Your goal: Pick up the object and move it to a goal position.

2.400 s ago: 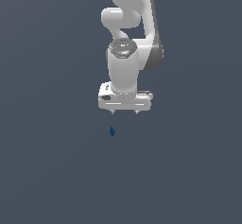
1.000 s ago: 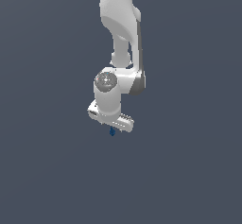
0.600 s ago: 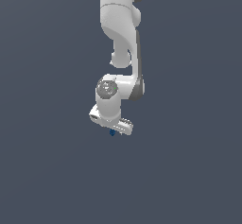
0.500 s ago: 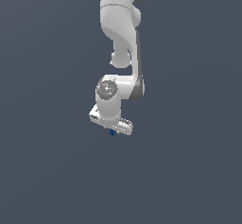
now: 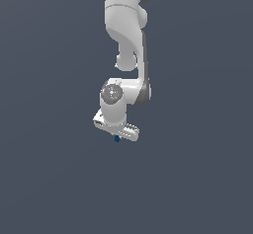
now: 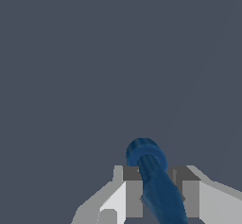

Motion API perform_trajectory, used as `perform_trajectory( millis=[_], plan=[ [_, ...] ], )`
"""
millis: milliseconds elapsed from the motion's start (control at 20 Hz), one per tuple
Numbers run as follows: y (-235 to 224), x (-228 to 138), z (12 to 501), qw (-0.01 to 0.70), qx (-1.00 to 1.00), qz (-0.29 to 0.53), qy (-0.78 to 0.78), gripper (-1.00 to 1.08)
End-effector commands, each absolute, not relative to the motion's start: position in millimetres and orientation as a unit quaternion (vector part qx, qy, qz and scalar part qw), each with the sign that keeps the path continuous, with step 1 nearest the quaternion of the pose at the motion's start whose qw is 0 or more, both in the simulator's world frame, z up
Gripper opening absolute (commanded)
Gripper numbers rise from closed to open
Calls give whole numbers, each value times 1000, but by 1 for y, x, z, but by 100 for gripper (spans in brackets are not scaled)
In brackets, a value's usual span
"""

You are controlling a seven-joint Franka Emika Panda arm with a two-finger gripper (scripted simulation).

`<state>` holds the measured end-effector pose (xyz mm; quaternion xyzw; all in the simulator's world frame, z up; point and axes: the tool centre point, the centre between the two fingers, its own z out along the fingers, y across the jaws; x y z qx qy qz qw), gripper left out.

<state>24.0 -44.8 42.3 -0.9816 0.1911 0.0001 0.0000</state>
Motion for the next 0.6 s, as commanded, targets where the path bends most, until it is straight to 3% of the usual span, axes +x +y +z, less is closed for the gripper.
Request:
perform_trajectory(
  millis=[0,550],
  plan=[
    [-45,24,43,0,-982,0,191,-100],
    [-13,37,88,0,-982,0,191,-100]
  ],
)
